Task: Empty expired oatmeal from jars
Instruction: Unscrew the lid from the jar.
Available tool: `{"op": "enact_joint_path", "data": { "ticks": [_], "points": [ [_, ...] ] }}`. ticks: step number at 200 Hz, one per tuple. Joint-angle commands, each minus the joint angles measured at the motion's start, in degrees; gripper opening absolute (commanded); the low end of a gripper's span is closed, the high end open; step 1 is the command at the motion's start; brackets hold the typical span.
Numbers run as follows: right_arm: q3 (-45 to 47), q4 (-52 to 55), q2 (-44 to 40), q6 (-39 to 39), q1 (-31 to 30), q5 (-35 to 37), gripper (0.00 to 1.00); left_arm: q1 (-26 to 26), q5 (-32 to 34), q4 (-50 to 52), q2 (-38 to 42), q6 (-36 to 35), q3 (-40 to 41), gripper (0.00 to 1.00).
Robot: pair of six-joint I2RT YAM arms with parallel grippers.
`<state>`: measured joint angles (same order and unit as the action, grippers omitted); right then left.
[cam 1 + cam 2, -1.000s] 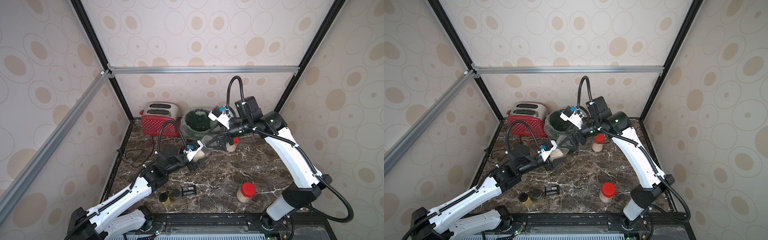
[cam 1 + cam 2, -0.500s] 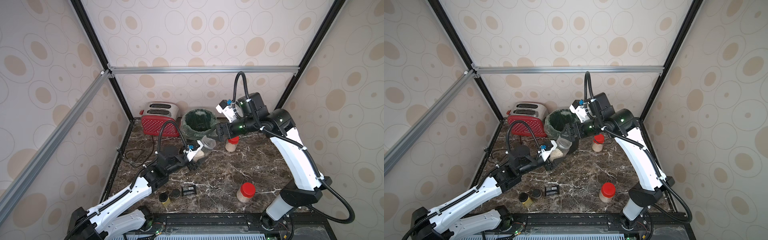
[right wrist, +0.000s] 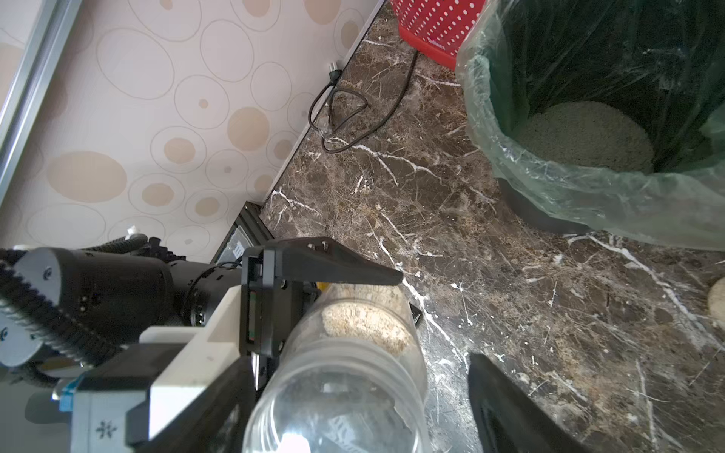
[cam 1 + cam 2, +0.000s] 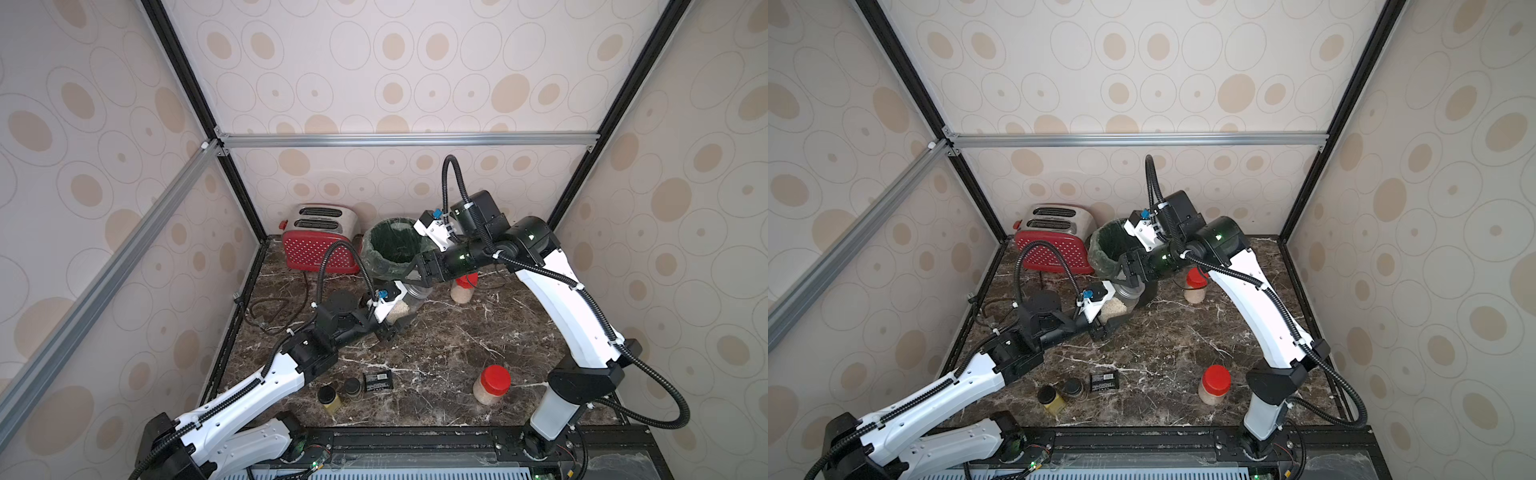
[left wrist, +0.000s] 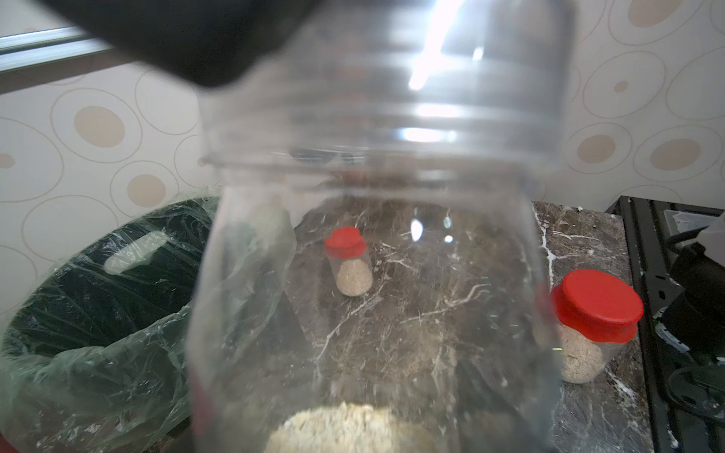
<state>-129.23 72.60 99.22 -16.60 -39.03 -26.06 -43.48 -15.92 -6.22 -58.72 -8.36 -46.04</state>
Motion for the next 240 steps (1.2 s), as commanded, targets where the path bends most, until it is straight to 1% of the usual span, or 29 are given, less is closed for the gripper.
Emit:
{"op": "enact_joint_path", "data": {
  "ticks": [1, 34, 48, 54, 63, 75, 87, 98, 113, 133, 140, 144, 153, 161, 177, 187, 201, 219, 240],
  "points": [
    [-0.54, 2.61, 0.1, 0.79, -0.8, -0.66, 0.84, -0.11, 0.35, -1.78, 0.18, -1.31, -0.75, 0.65],
    [0.09, 3.59, -0.12, 1.59, -1.4, -0.81, 0.83, -0.04, 0.35, -1.67, 0.3, -1.48, -0.8, 0.65],
    [0.47, 3.59, -0.34, 1.91, -1.45, -0.57, 0.8, -0.05, 0.25, -1.69, 0.2, -1.48, -0.98, 0.65],
    [0.42, 3.68, -0.41, 2.03, -1.36, -0.57, 0.78, -0.11, 0.25, -1.69, 0.11, -1.48, -1.04, 0.65],
    [0.3, 3.78, -0.52, 2.19, -1.4, -0.57, 0.7, -0.07, 0.31, -1.69, 0.01, -1.57, -1.07, 0.65],
    [0.05, 3.6, -0.76, 2.5, -1.41, -0.99, 0.66, -0.09, 0.36, -1.6, -0.03, -1.57, -1.07, 0.65],
    [-0.1, 3.35, -0.95, 3.27, -1.4, -1.8, 0.56, -0.07, 0.34, -1.45, -0.1, -1.7, -1.16, 0.65],
    [-0.46, 3.25, -0.96, 4.88, -1.38, -2.98, 0.49, -0.04, 0.34, -1.34, 0.03, -1.66, -1.24, 0.65],
    [-1.4, 3.0, -0.87, 9.53, -1.37, -5.28, 0.44, -0.05, 0.14, -1.25, 0.18, -1.53, -1.24, 0.65],
    [-1.99, 3.16, -0.89, 19.04, -1.35, -9.73, 0.39, -0.04, -0.3, -1.34, 0.42, -0.95, -1.24, 0.65],
    [-1.99, 4.58, -0.68, 23.78, -1.33, -12.74, 0.39, -0.15, -0.51, -1.54, 0.45, -0.2, -1.25, 0.65],
    [-4.07, 5.85, -0.44, 26.72, -1.32, -14.65, 0.39, -0.1, -0.7, -1.95, 0.45, 0.38, -1.12, 0.65],
    [-5.74, 9.23, 0.23, 34.06, -1.39, -17.64, 0.38, -0.06, -1.64, -2.65, 0.37, 1.21, -0.9, 0.65],
    [-6.12, 10.77, 0.38, 38.9, -1.36, -18.29, 0.35, -0.05, -2.35, -2.45, 0.36, 2.12, -1.06, 0.65],
    [-5.35, 11.99, -0.02, 46.73, -1.35, -18.12, 0.22, -0.08, -2.82, -2.48, 0.93, 3.03, -0.52, 0.64],
    [-4.29, 11.98, -0.4, 50.74, -1.24, -17.92, 0.2, -0.09, -2.56, -2.97, 1.59, 3.17, 0.28, 0.65],
    [-3.64, 11.5, -0.48, 53.65, -0.84, -17.02, 0.2, -0.05, -2.32, -2.45, 2.03, 2.98, 0.77, 0.65],
    [-4.65, 12.39, -0.09, 56.52, -0.16, -17.59, 0.19, -0.02, -2.18, -2.35, 2.08, 2.98, 1.11, 0.65],
    [-5.23, 13.16, -0.12, 58.86, 0.19, -17.58, 0.22, -0.05, -2.26, -2.82, 1.88, 3.15, 1.48, 0.65]
  ]
}}
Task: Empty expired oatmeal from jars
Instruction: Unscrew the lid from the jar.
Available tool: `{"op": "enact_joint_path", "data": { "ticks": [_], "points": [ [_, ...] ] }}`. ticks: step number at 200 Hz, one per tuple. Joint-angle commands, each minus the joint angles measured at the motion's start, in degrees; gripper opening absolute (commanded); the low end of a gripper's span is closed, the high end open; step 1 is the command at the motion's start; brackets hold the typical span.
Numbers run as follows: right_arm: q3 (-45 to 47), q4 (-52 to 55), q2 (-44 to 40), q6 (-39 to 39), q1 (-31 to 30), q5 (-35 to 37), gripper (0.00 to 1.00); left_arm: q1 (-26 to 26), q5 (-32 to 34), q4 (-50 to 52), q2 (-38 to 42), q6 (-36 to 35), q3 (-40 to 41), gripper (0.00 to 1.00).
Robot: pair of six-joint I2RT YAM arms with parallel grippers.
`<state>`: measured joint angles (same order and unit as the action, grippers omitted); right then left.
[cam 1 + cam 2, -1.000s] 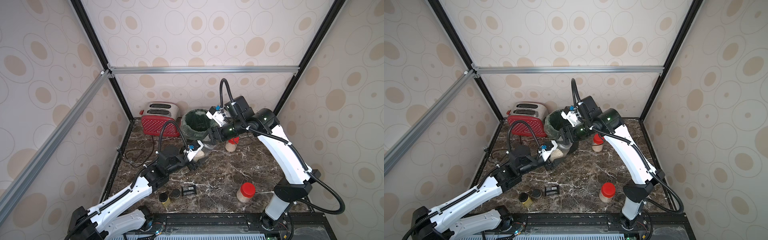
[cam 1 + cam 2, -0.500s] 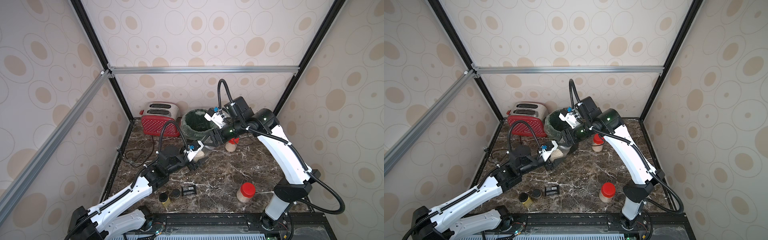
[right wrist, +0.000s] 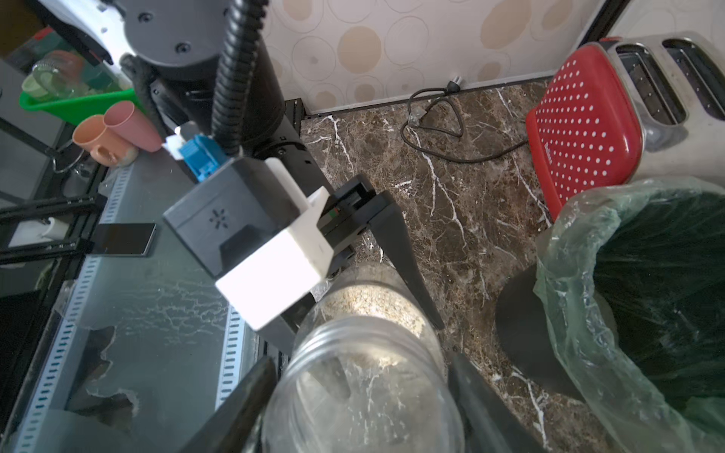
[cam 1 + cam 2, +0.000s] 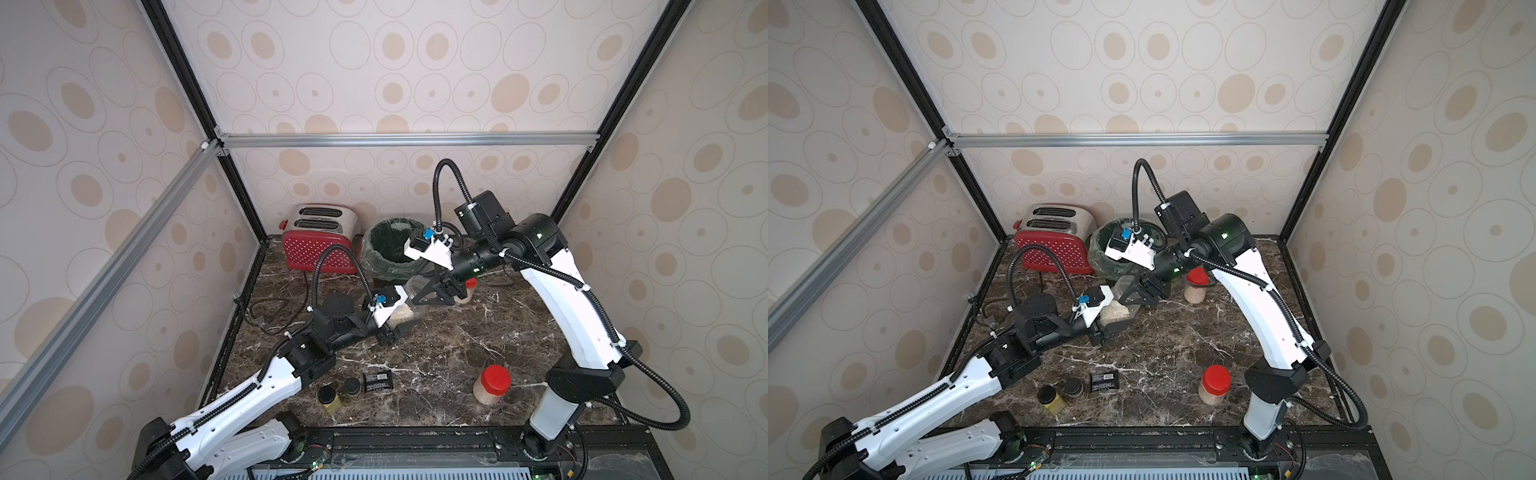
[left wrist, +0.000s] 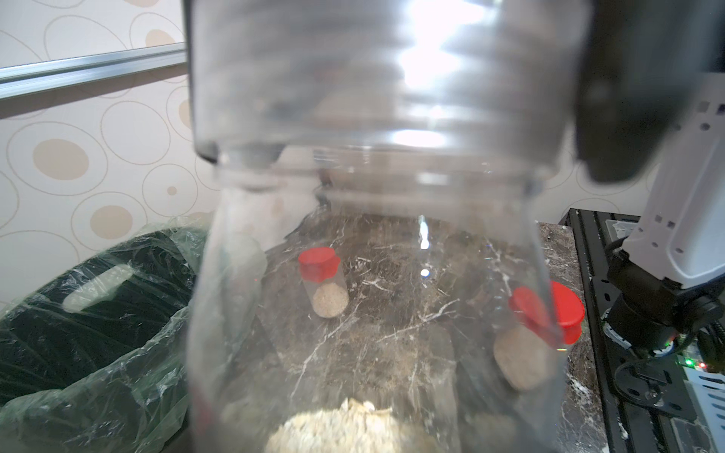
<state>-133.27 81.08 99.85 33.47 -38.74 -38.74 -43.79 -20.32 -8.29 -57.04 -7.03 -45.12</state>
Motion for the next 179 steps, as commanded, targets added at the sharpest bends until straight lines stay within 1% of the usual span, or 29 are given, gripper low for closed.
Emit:
{"op": "enact_joint_path", "data": {
  "ticks": [1, 19, 28, 33, 41, 49, 50, 57, 63, 70, 98, 126, 135, 145, 160, 179],
  "points": [
    [-1.19, 4.69, -0.73, 8.84, -0.1, -4.88, 0.23, 0.27, 2.17, -0.75, 0.18, 1.79, 0.61, 0.65],
    [-1.33, 4.44, -0.58, 9.08, 0.13, -3.85, 0.24, 0.26, 2.29, -1.19, 0.17, 2.04, 0.9, 0.65],
    [-1.42, 4.44, -0.32, 9.23, 0.15, -3.59, 0.29, 0.22, 2.24, -1.29, 0.2, 2.09, 0.85, 0.65],
    [-1.54, 4.35, -0.25, 9.24, 0.16, -3.43, 0.35, 0.25, 2.28, -1.37, 0.17, 2.09, 0.83, 0.65],
    [-1.62, 4.23, 0.04, 8.92, 0.23, -3.23, 0.49, 0.28, 2.22, -1.46, 0.09, 2.11, 0.75, 0.65],
    [-1.65, 3.8, 0.23, 8.28, 0.25, -2.88, 0.66, 0.28, 2.23, -1.54, -0.08, 2.1, 0.66, 0.65],
    [-1.73, 3.73, 0.25, 8.03, 0.27, -2.57, 0.7, 0.28, 2.22, -1.55, -0.04, 2.1, 0.65, 0.65],
    [-1.91, 3.18, 0.25, 6.94, 0.26, -1.75, 0.83, 0.23, 2.21, -1.55, -0.17, 2.1, 0.5, 0.65],
    [-2.07, 2.66, 0.21, 5.69, 0.28, -0.85, 0.92, 0.26, 2.27, -1.55, -0.29, 1.97, 0.38, 0.65],
    [-2.37, 1.94, 0.1, 3.96, 0.26, 0.6, 1.0, 0.27, 2.32, -1.55, -0.42, 1.78, 0.22, 0.65],
    [-4.99, -1.83, -0.88, -7.76, 0.26, 6.29, 0.99, 0.24, 2.8, -1.79, -0.75, 1.3, -0.15, 0.65],
    [-8.01, -5.41, -0.86, -28.4, 0.26, 13.65, 0.99, 0.28, 3.25, -3.26, -1.62, 0.79, -0.23, 0.65],
    [-9.65, -5.24, -0.46, -34.62, 0.38, 17.71, 1.0, 0.27, 3.25, -3.56, -1.95, 0.62, -0.41, 0.65],
    [-9.16, -5.63, -0.82, -41.21, 0.42, 22.43, 1.0, 0.24, 3.27, -3.81, -2.44, 0.37, -0.57, 0.65],
    [-6.94, -5.87, -1.72, -46.12, 0.42, 23.16, 1.0, 0.24, 3.18, -4.31, -3.17, 0.01, -0.6, 0.65],
    [-3.42, -6.27, -3.19, -48.94, 0.42, 22.14, 1.0, 0.27, 2.92, -5.14, -4.05, -0.18, -0.65, 0.65]
  ]
}}
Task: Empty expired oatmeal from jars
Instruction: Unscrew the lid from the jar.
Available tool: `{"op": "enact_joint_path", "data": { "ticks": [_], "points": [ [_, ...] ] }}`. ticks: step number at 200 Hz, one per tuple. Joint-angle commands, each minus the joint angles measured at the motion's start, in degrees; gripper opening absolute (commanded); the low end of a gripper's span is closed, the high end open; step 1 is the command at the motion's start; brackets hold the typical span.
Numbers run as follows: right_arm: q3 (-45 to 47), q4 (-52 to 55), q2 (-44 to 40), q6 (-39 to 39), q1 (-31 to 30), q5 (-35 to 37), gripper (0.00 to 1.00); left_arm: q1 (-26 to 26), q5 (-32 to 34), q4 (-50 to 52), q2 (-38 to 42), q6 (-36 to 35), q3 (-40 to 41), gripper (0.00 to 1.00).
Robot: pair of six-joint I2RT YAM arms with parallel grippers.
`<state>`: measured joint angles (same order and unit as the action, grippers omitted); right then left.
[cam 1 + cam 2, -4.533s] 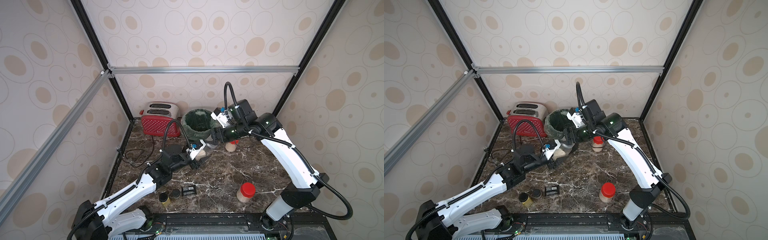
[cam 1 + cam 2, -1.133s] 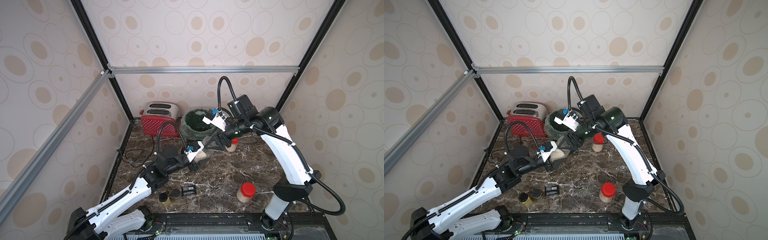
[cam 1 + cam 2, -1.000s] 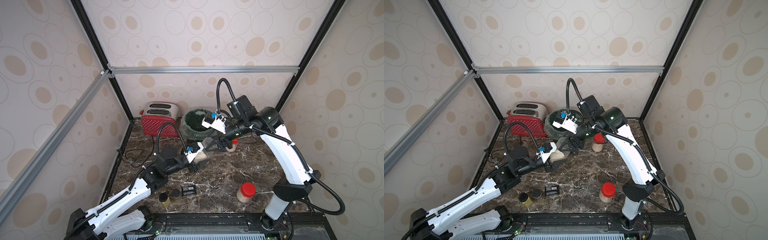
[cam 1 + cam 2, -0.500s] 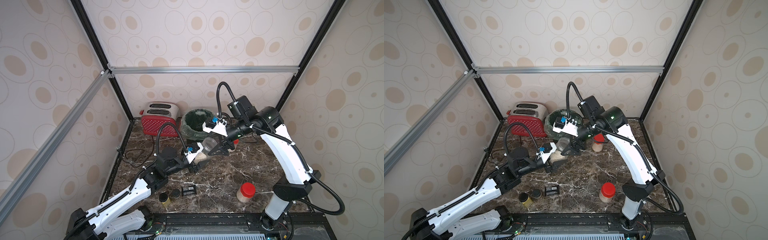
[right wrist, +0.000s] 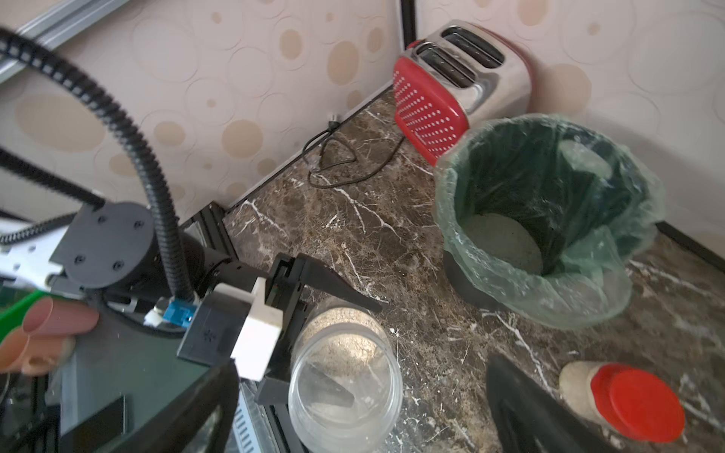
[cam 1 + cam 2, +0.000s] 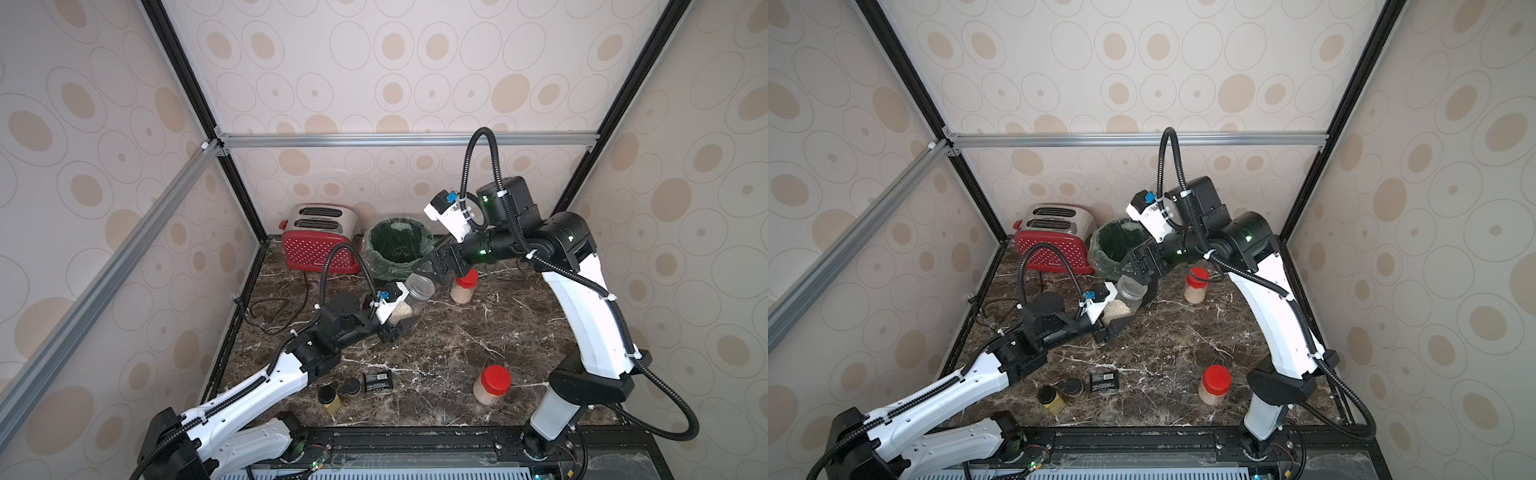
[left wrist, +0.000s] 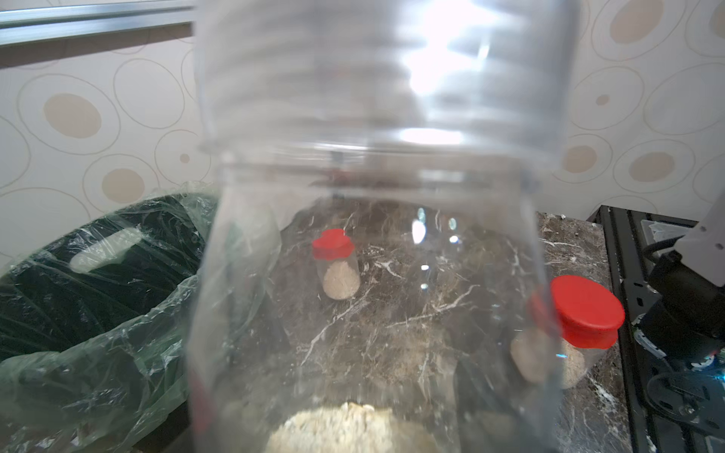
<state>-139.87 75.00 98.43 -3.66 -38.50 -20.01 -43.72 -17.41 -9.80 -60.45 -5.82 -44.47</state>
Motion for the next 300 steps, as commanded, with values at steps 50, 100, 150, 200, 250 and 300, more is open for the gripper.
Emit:
{"op": "enact_joint_path", "data": {
  "ticks": [50, 100, 150, 200, 250, 300],
  "points": [
    [10.5, -2.08, -2.56, -13.61, 0.07, -1.93, 1.0, 0.19, -0.36, -4.37, -1.29, -1.51, -1.34, 0.65],
    [13.08, -2.49, -1.75, -13.53, 0.02, -3.69, 1.0, 0.2, -0.04, -3.63, -0.2, -1.92, -0.97, 0.65],
    [14.26, -1.92, -1.68, -12.71, -0.56, -4.01, 0.96, 0.16, 0.09, -3.38, 0.35, -2.0, -0.75, 0.65],
    [15.52, -2.23, -2.02, -12.26, -0.58, -4.3, 0.86, 0.16, 0.09, -3.03, 0.52, -2.01, -0.88, 0.65],
    [14.84, -2.84, -2.36, -10.02, -0.53, -8.04, 0.62, 0.21, 0.06, -2.69, 0.85, -1.92, -0.8, 0.65],
    [10.93, -1.1, -1.33, 14.99, -0.46, -19.71, 0.49, 0.17, -0.88, -2.88, 1.24, -0.62, -0.49, 0.65]
  ]
}}
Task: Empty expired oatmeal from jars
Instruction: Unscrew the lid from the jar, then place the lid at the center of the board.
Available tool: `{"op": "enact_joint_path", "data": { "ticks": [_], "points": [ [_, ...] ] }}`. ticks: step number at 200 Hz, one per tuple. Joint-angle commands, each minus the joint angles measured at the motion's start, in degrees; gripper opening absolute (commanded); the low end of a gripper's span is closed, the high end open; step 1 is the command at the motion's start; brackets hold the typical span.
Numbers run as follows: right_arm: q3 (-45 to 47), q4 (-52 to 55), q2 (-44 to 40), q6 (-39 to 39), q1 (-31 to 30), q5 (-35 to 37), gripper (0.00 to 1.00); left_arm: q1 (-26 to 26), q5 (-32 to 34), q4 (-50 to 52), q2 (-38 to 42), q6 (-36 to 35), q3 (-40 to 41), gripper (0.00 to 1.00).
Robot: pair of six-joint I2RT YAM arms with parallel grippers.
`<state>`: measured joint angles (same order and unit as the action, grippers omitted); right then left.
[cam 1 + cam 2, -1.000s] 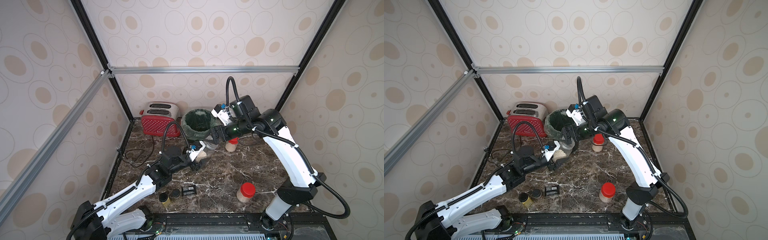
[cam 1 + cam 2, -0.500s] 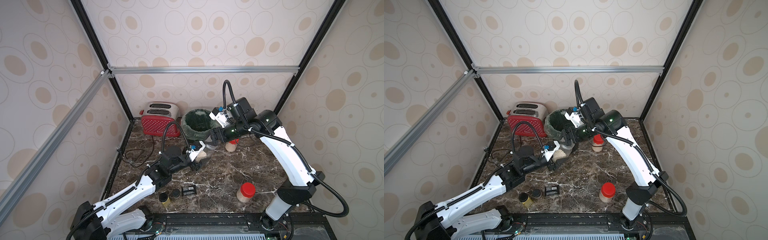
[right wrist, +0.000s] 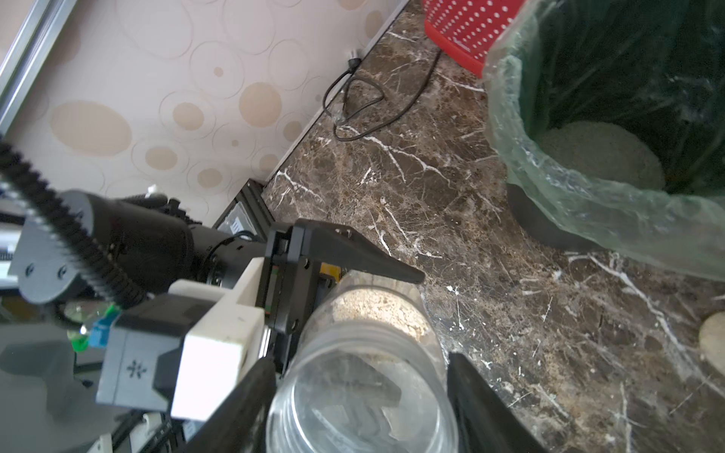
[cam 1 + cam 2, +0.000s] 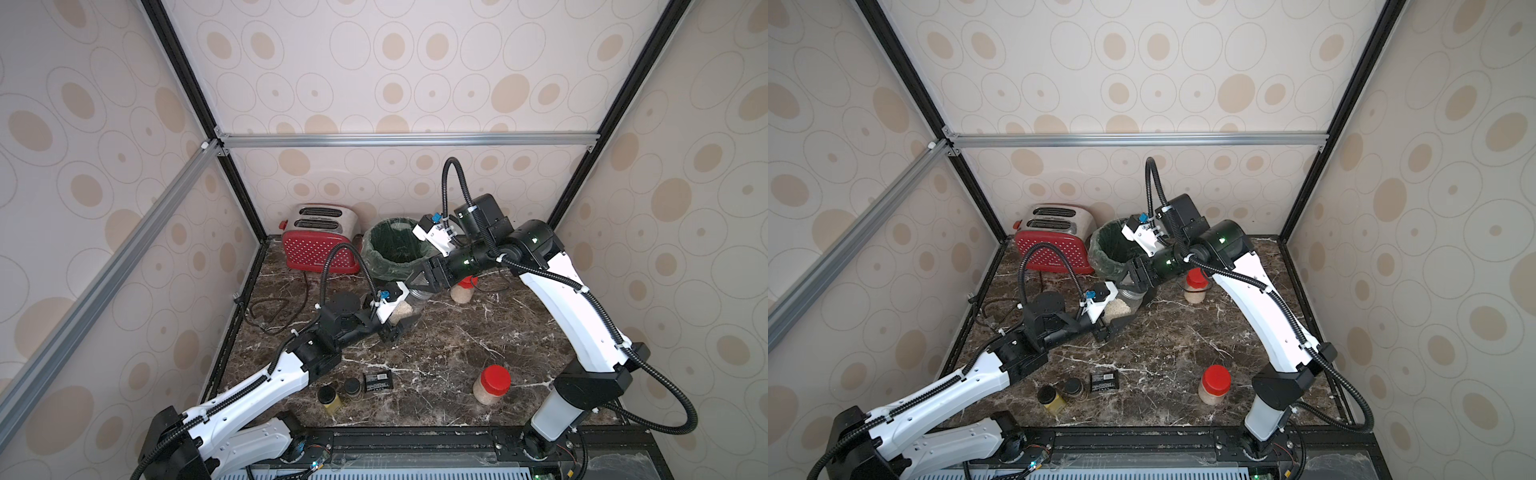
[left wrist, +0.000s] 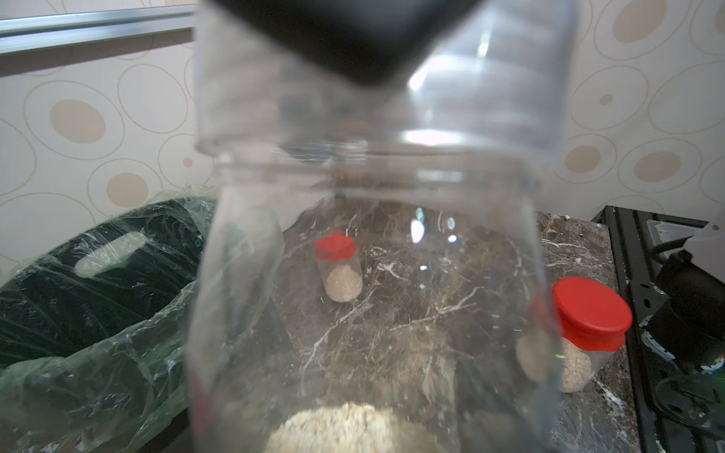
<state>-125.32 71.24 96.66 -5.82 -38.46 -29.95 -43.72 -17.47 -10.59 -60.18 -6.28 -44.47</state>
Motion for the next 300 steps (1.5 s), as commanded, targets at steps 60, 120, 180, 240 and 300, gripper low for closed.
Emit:
{"op": "enact_joint_path", "data": {
  "ticks": [60, 120, 180, 240, 300],
  "points": [
    [1.86, 3.91, -4.66, 48.4, 0.82, -17.59, 0.35, 0.19, -2.4, -5.0, -0.41, 1.11, 0.95, 0.64],
    [-2.35, 9.13, -3.9, 55.77, 2.21, -16.3, 0.37, 0.19, -2.09, -4.94, 0.72, 0.84, 1.71, 0.64],
    [-9.39, 10.54, 0.63, 52.63, 2.43, -16.37, 0.37, 0.18, -1.57, -4.67, 0.7, 0.44, 1.26, 0.64],
    [23.32, -20.93, -19.35, 12.94, 5.35, 6.12, 0.38, 0.19, 2.58, 0.72, 6.39, 0.16, 1.68, 0.64],
    [47.13, -27.71, -18.94, -2.8, 6.14, 20.53, 0.4, 0.2, 3.89, 2.39, 8.71, 0.81, 2.41, 0.65]
  ]
}}
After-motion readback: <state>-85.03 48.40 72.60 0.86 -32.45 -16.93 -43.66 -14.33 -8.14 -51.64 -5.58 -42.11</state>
